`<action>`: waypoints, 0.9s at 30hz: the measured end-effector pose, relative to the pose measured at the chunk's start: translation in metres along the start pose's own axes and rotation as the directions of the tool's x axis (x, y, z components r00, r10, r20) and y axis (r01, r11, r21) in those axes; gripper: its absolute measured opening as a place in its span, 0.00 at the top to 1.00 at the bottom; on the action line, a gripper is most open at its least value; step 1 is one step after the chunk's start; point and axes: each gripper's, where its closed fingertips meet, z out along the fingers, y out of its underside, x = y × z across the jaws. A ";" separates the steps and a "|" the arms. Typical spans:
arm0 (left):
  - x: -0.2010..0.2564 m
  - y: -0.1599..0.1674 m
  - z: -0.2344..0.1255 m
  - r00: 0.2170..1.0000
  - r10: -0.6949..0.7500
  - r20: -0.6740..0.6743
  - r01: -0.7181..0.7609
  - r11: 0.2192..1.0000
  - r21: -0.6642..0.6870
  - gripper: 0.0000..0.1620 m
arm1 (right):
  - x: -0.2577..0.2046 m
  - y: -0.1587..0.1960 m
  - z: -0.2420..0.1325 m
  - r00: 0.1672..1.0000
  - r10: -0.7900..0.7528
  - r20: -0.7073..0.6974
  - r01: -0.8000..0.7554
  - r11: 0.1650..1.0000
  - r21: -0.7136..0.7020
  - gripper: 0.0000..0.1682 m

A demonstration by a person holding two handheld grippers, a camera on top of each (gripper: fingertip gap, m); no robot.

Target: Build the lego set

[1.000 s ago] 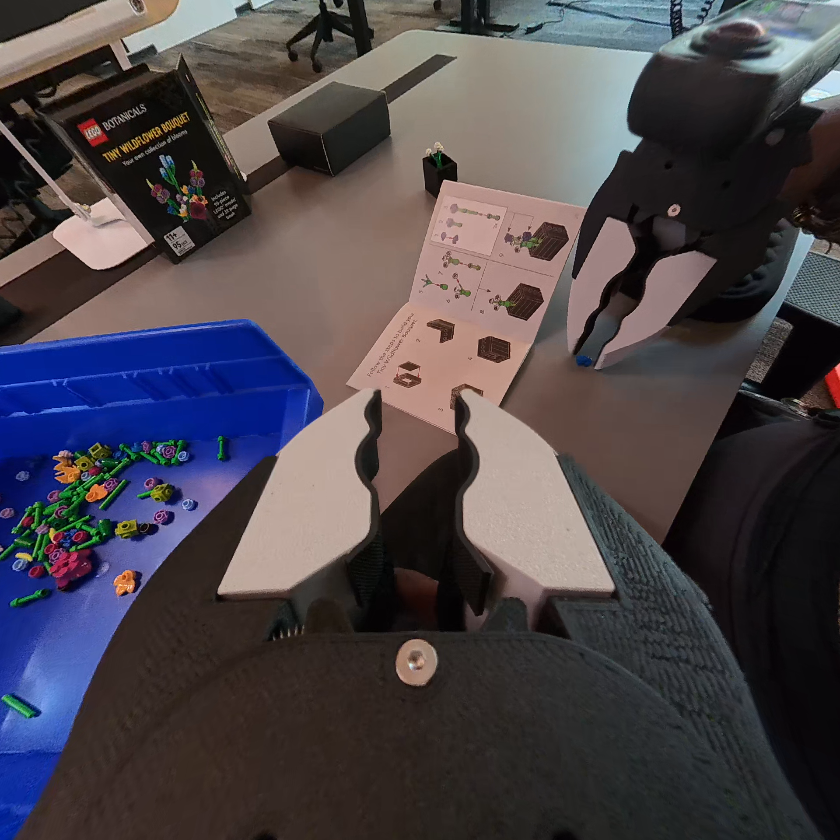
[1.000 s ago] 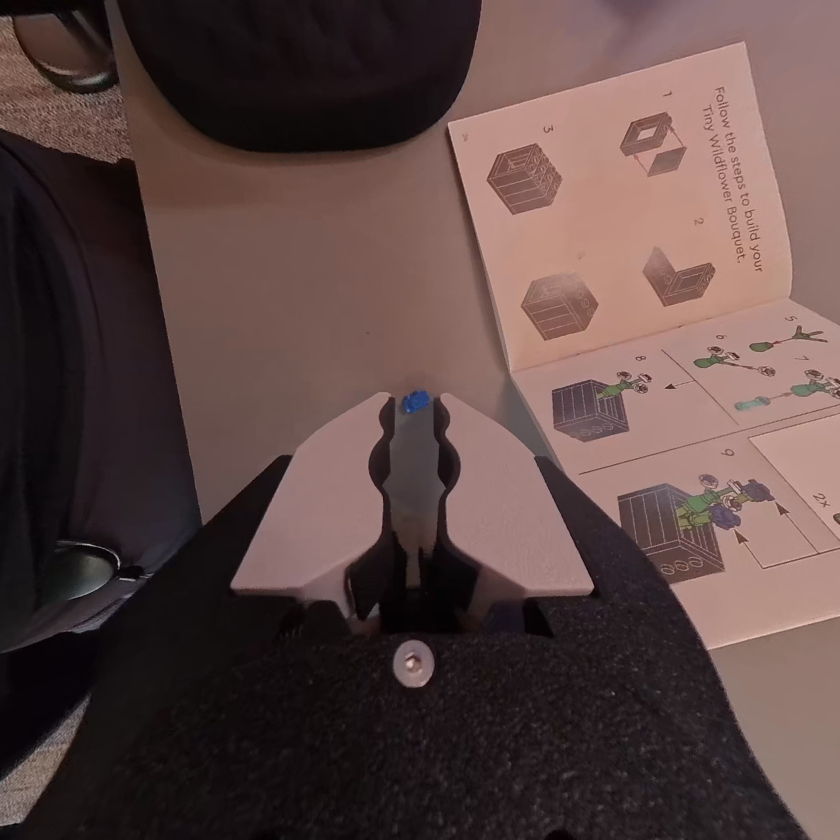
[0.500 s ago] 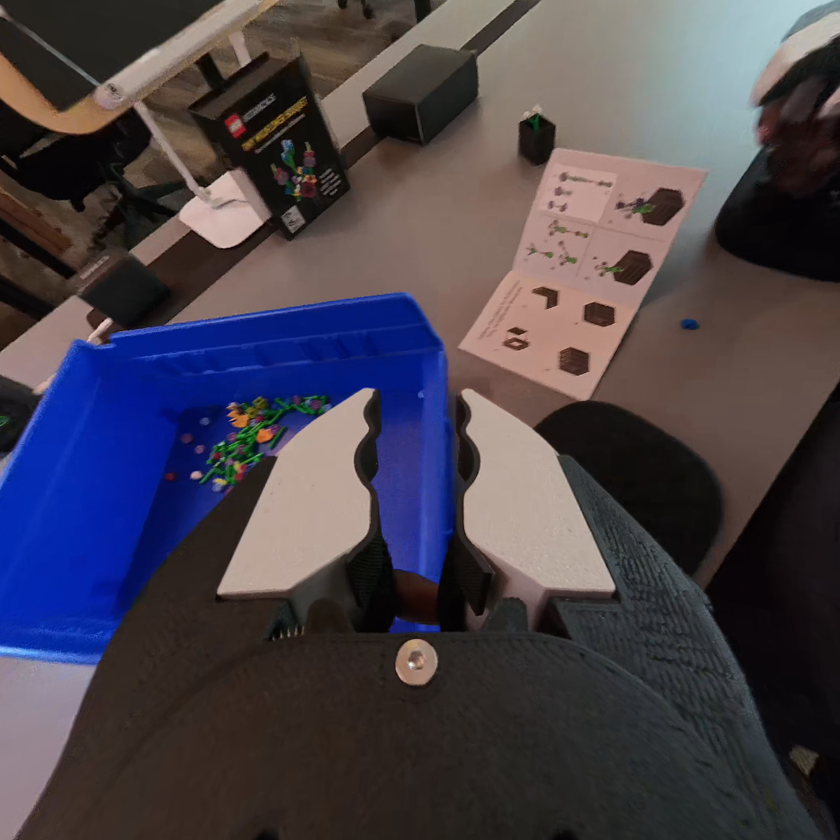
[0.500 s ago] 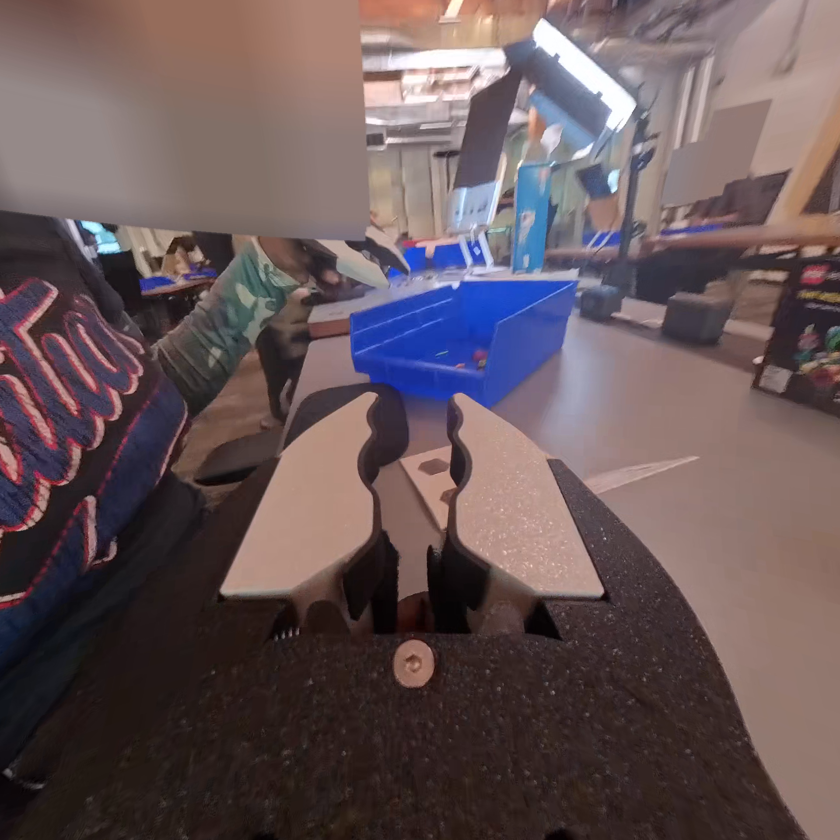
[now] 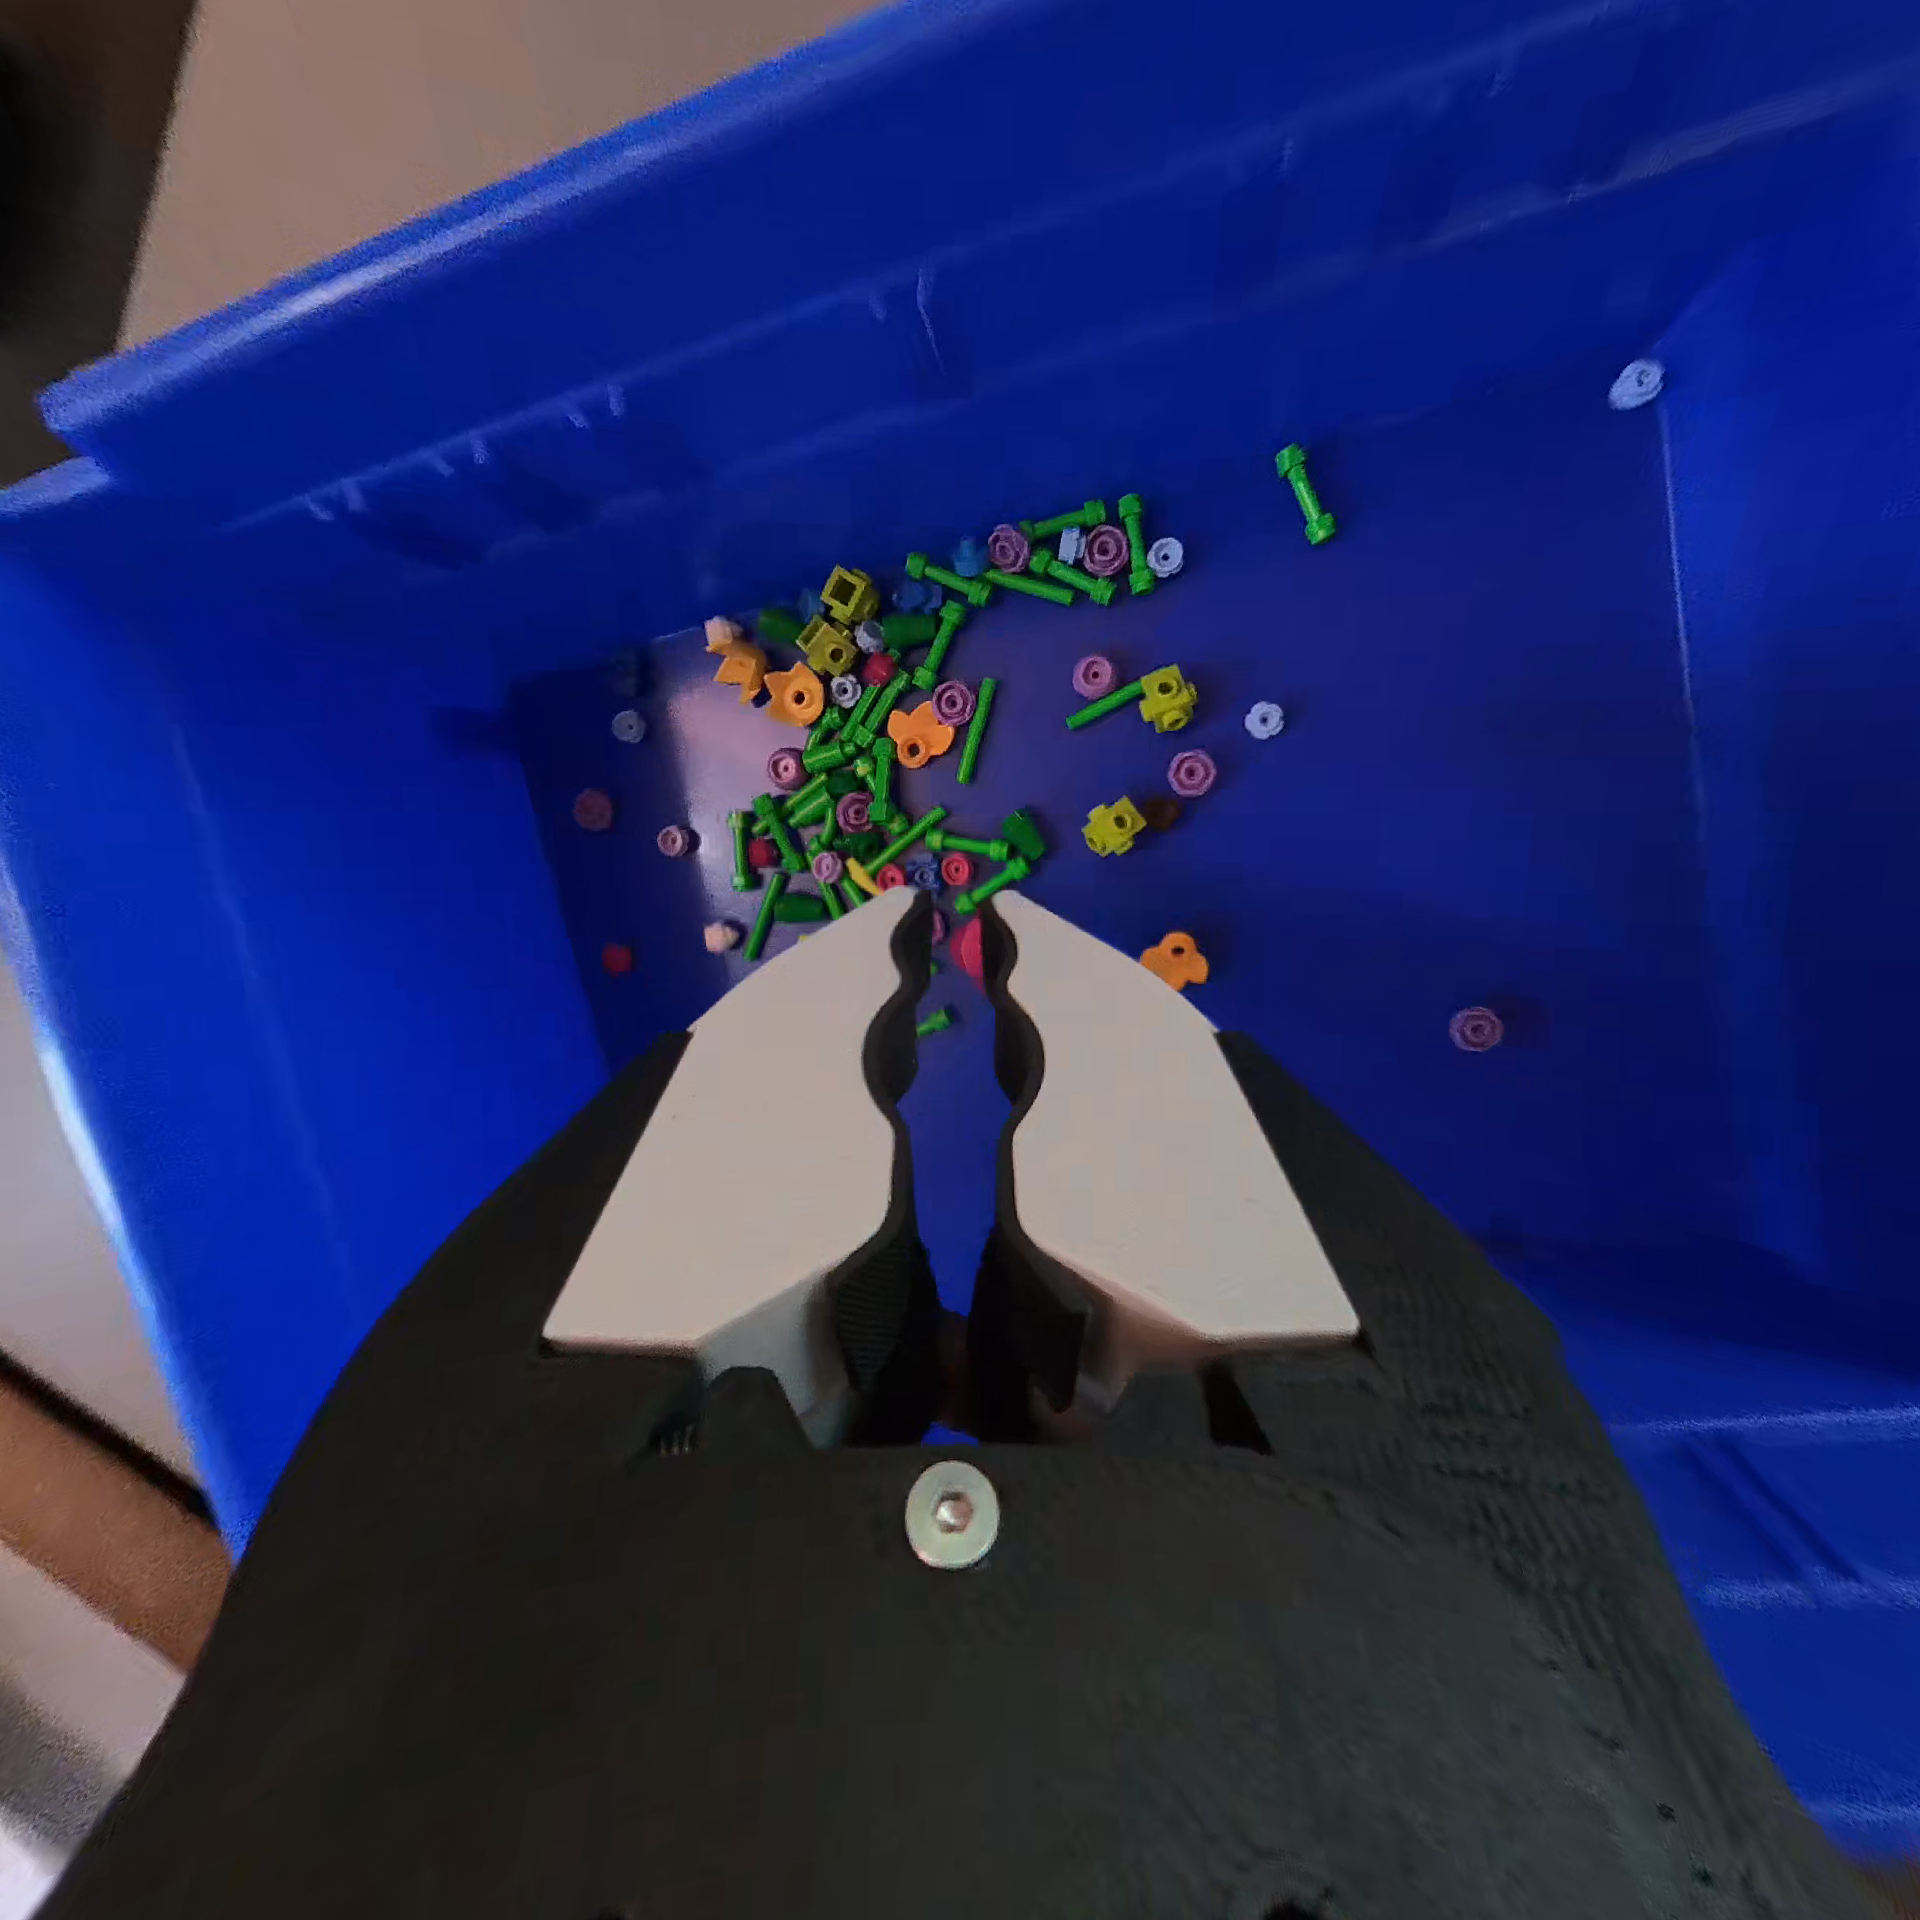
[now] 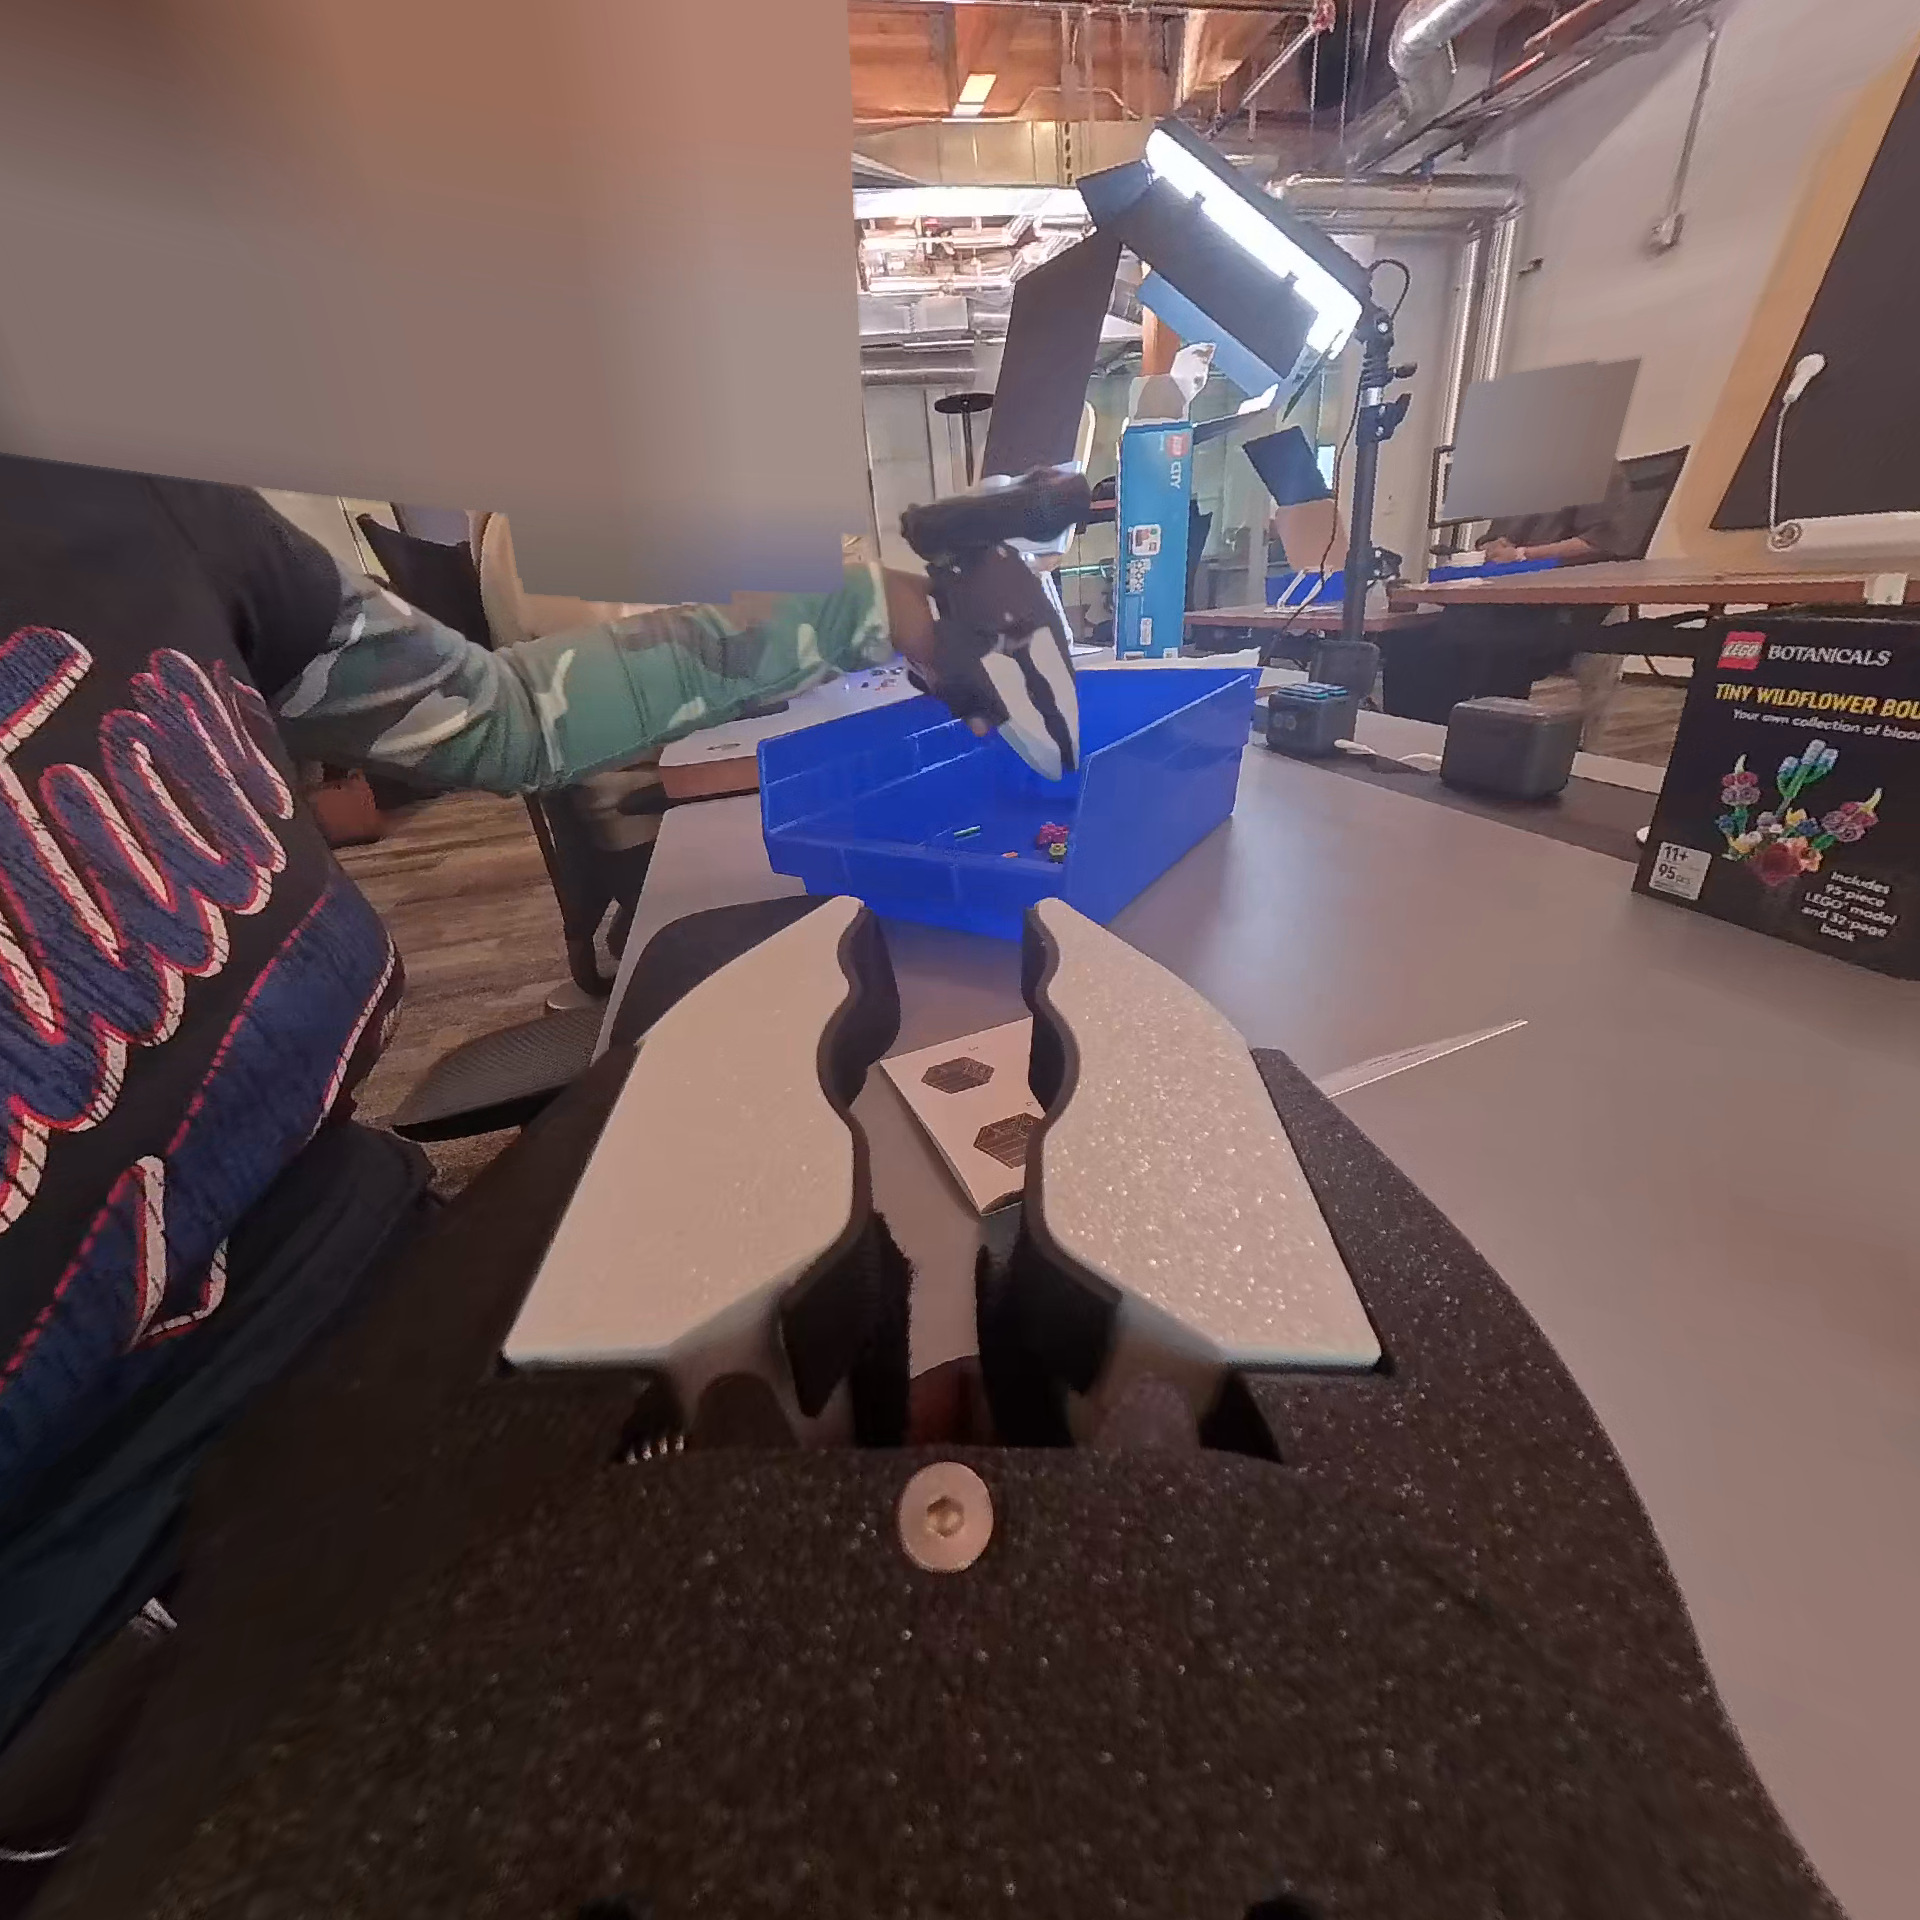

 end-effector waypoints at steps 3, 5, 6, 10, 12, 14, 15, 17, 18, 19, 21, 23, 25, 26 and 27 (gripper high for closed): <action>-0.013 0.012 0.020 0.998 0.055 -0.006 -0.055 0.993 -0.105 0.97 | 0.000 0.000 -0.001 1.000 0.002 0.000 -0.002 1.000 0.003 0.84; -0.014 0.014 0.028 0.994 0.111 -0.021 -0.113 0.985 -0.133 0.97 | 0.001 -0.001 -0.001 1.000 0.010 0.002 -0.010 1.000 0.008 0.84; -0.011 0.015 0.031 0.990 0.131 -0.042 -0.136 0.980 -0.144 0.97 | 0.001 -0.001 -0.001 1.000 0.014 0.002 -0.014 1.000 0.009 0.84; -0.013 0.022 0.040 0.979 0.195 -0.054 -0.202 0.958 -0.202 0.96 | 0.001 -0.001 -0.001 1.000 0.019 0.000 -0.019 1.000 0.007 0.84; -0.012 0.024 0.042 0.975 0.212 -0.068 -0.222 0.955 -0.197 0.95 | 0.001 -0.001 -0.001 1.000 0.020 -0.001 -0.020 1.000 0.005 0.84; -0.012 0.022 0.042 0.972 0.225 -0.069 -0.233 0.956 -0.177 0.94 | 0.001 0.000 -0.001 1.000 0.023 -0.001 -0.023 1.000 0.003 0.84; -0.012 0.021 0.042 0.972 0.226 -0.069 -0.235 0.957 -0.172 0.94 | 0.001 0.000 -0.001 1.000 0.025 -0.001 -0.025 1.000 0.001 0.84; -0.012 0.021 0.044 0.970 0.234 -0.068 -0.243 0.955 -0.170 0.93 | 0.002 0.000 -0.001 1.000 0.030 0.000 -0.030 1.000 -0.002 0.84; -0.010 0.021 0.045 0.968 0.241 -0.075 -0.251 0.952 -0.174 0.94 | 0.002 0.001 -0.001 0.999 0.032 0.000 -0.032 0.999 -0.004 0.84; -0.008 0.022 0.047 0.965 0.249 -0.083 -0.260 0.950 -0.176 0.93 | 0.002 0.001 -0.001 0.999 0.033 0.000 -0.033 0.999 -0.006 0.84; -0.006 0.021 0.047 0.961 0.259 -0.093 -0.272 0.947 -0.169 0.93 | 0.002 0.001 -0.001 0.999 0.033 -0.002 -0.033 0.999 -0.008 0.84; -0.007 0.020 0.048 0.964 0.253 -0.086 -0.264 0.950 -0.169 0.93 | 0.002 0.001 -0.001 0.999 0.034 -0.003 -0.034 0.999 -0.008 0.84; -0.007 0.019 0.048 0.965 0.248 -0.084 -0.258 0.953 -0.156 0.93 | 0.002 0.002 0.000 0.999 0.040 -0.002 -0.040 0.999 -0.012 0.84; -0.007 0.019 0.048 0.965 0.246 -0.086 -0.257 0.954 -0.152 0.92 | 0.002 0.002 0.000 0.999 0.043 -0.001 -0.043 0.999 -0.014 0.84; -0.007 0.019 0.048 0.965 0.245 -0.089 -0.256 0.955 -0.150 0.92 | 0.003 0.002 0.000 0.999 0.044 -0.001 -0.044 0.999 -0.017 0.84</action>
